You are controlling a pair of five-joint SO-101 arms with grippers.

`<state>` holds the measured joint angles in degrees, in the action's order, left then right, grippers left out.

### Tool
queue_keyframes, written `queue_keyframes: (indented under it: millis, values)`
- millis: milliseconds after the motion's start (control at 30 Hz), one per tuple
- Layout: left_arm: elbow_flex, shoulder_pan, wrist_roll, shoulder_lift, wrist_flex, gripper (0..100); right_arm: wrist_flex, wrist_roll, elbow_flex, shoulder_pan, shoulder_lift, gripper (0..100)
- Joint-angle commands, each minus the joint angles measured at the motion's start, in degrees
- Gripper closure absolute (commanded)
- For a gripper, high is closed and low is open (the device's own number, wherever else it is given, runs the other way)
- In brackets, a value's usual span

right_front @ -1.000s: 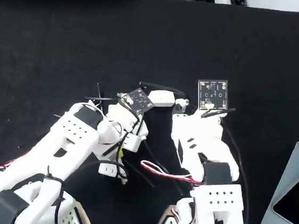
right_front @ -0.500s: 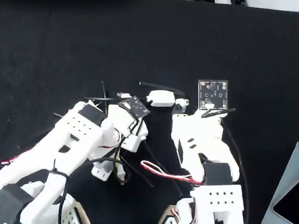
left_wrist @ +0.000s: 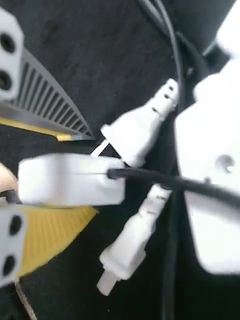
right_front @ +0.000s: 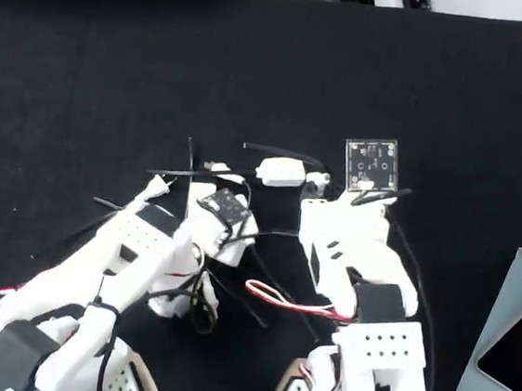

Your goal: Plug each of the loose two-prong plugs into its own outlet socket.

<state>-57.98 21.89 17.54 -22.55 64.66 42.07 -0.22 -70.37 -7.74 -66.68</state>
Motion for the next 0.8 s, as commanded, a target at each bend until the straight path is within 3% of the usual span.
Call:
queue_keyframes:
  millis: [0, 67, 233, 367, 500, 567, 700, 767]
  values:
    - [0.4, 0.0, 0.2, -0.8, -1.0, 91, -1.1, 0.0, 0.5, -0.9, -0.7, 98.4]
    - [0.9, -0.5, 0.2, -0.8, -0.8, 97, -1.1, 0.0, 0.5, -0.9, -0.7, 98.4]
    - [2.9, -2.9, 0.4, -0.8, 2.5, 97, -1.1, -0.2, 0.5, -0.9, -0.7, 98.4]
    - [7.6, -9.4, 5.5, -0.8, 5.8, 97, -1.1, -0.2, 0.5, -0.9, -0.7, 98.4]
    - [10.7, -16.4, 8.4, -0.1, 4.0, 97, -1.1, -0.1, 0.5, -0.9, -0.7, 98.4]
    - [9.8, -17.5, 9.0, -0.1, 2.3, 92, -1.1, 0.0, 0.5, -0.9, -0.7, 98.4]
    - [9.1, -18.8, 8.7, -0.6, 1.9, 73, -1.1, 0.0, 0.5, -0.9, -0.7, 98.4]
    - [10.3, -20.5, 8.9, -0.7, 1.6, 70, -1.1, 0.0, 0.5, -0.9, -0.7, 98.4]
